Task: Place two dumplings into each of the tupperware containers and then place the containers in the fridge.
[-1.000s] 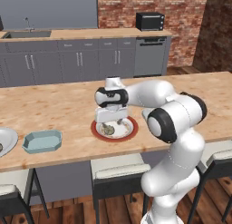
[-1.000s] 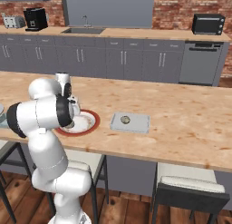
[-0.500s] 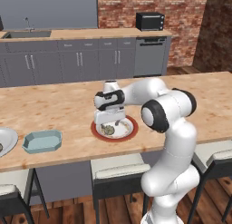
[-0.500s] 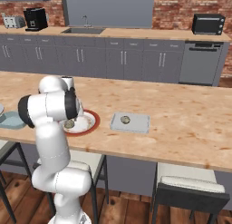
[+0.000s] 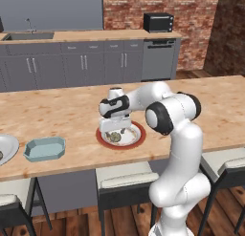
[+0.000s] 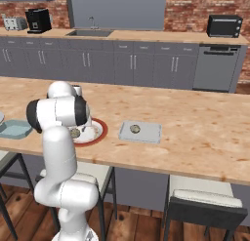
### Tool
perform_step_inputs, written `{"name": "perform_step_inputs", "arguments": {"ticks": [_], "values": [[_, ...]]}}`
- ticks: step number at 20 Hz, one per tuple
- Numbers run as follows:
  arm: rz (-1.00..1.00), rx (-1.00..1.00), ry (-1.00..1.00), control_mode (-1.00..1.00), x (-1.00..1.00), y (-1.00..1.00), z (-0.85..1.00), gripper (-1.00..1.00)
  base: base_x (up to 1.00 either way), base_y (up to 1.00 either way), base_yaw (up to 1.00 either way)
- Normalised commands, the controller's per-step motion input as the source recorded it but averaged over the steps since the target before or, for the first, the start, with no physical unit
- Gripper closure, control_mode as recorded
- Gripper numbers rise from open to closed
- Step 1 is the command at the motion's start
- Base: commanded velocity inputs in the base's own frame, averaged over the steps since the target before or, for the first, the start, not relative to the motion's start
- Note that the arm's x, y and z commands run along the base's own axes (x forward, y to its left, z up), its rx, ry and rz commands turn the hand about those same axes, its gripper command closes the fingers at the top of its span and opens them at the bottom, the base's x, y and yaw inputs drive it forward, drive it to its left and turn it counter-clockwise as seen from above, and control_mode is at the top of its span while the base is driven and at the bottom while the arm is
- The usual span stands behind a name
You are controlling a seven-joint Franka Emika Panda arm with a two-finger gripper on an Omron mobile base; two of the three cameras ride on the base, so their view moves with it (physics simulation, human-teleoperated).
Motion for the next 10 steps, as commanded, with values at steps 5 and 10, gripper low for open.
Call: {"name": "perform_step_inputs", "arguments": {"ticks": [5, 10], "values": [[0.0, 0.0, 0.02, -1.0, -0.11, 0.0, 0.0, -1.0, 0.0, 0.0, 0.0], [0.0, 0.0, 0.0, -1.0, -0.11, 0.0, -0.01, -1.0, 0.0, 0.0, 0.0]]}}
